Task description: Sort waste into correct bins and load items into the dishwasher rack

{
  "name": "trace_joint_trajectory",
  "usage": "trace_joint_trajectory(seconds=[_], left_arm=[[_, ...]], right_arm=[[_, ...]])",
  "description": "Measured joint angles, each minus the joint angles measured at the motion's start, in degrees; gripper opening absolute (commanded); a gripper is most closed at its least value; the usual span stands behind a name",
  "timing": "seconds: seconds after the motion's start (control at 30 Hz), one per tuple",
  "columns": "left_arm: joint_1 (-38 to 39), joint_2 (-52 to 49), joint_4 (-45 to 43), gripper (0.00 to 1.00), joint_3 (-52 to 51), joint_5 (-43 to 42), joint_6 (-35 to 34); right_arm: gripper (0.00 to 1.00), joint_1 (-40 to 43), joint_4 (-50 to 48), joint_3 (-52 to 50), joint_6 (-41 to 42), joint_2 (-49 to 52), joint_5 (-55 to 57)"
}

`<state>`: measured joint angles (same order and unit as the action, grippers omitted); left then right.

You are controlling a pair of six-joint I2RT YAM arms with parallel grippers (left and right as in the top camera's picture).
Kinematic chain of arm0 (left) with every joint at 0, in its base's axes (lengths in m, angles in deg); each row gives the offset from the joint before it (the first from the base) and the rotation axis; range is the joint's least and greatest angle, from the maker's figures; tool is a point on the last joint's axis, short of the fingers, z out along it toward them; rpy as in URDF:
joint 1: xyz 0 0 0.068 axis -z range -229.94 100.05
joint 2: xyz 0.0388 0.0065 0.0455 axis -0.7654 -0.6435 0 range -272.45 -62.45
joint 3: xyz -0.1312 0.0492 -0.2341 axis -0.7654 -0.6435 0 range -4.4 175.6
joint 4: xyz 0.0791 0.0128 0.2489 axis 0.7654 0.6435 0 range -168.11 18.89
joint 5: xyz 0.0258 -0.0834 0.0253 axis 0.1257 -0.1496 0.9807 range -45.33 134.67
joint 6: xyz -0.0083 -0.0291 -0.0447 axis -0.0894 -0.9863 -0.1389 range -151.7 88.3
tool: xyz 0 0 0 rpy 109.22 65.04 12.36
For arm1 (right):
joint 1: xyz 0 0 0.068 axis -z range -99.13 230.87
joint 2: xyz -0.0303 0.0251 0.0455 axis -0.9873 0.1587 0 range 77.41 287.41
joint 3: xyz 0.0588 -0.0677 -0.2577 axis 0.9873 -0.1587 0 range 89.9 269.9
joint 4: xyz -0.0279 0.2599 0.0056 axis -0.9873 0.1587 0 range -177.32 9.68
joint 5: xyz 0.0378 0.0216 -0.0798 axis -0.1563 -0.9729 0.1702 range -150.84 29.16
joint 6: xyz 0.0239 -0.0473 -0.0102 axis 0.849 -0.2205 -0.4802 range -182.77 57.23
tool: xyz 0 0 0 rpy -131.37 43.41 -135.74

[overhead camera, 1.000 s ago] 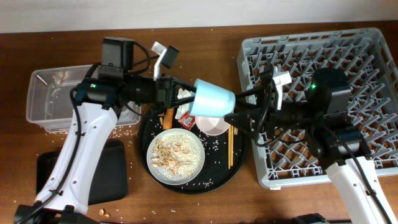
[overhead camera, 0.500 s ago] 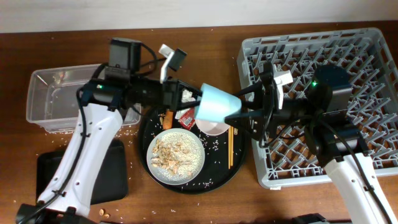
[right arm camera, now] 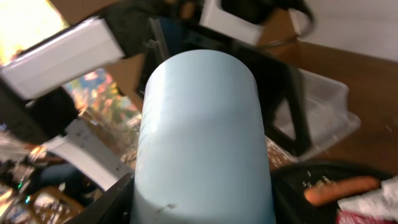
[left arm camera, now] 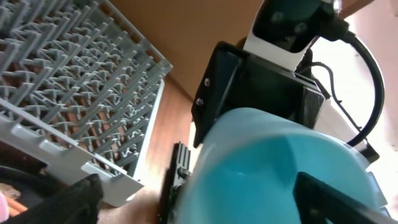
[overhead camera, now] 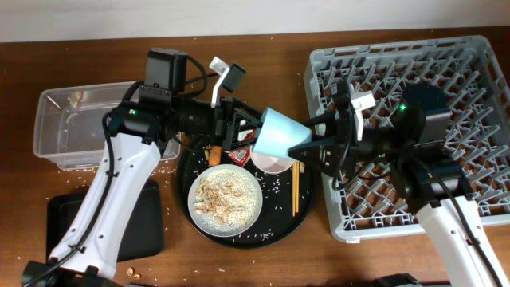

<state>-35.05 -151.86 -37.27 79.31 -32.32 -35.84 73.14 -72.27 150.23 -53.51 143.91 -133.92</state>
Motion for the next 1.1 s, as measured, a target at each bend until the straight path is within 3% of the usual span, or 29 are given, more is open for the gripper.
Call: trace_joint_trajectory(seconds=[0.17,0.43,0.7,0.87,0.9,0.93,1.1], left_arm=[[-2.78,0.00,0.11,0.99,0.00,2.45,0.02],[-5.84,0.07,0.70,0.99,0.00,2.64,0.02],[-5.81,0.07,1.97,0.99,0.00,4.72,0.02],[-5.81,0.07,2.80,0.99,0.00,5.09,0.02],[-5.81,0.07,2.82,0.99,0.00,5.14,0.04],[-5.81,0.07,2.84,0.99,0.00,5.22,0.02],[-5.81,0.07,3.76,0.99,0.00,5.33,0.02]], right_arm=[[0.48,7.54,12.17,0.20,-0.09,-3.28,9.22],[0.48,24.13,47.08,7.43,2.86,-4.85,49.72],[0.48,29.35,53.44,11.45,9.88,0.79,71.69],[0.48,29.62,53.48,11.56,11.45,11.34,74.29],[0.55,29.62,53.51,11.56,11.52,13.31,74.10],[0.72,29.62,53.55,11.56,11.58,15.28,74.07],[0.84,29.68,53.59,11.56,11.74,18.01,73.88]])
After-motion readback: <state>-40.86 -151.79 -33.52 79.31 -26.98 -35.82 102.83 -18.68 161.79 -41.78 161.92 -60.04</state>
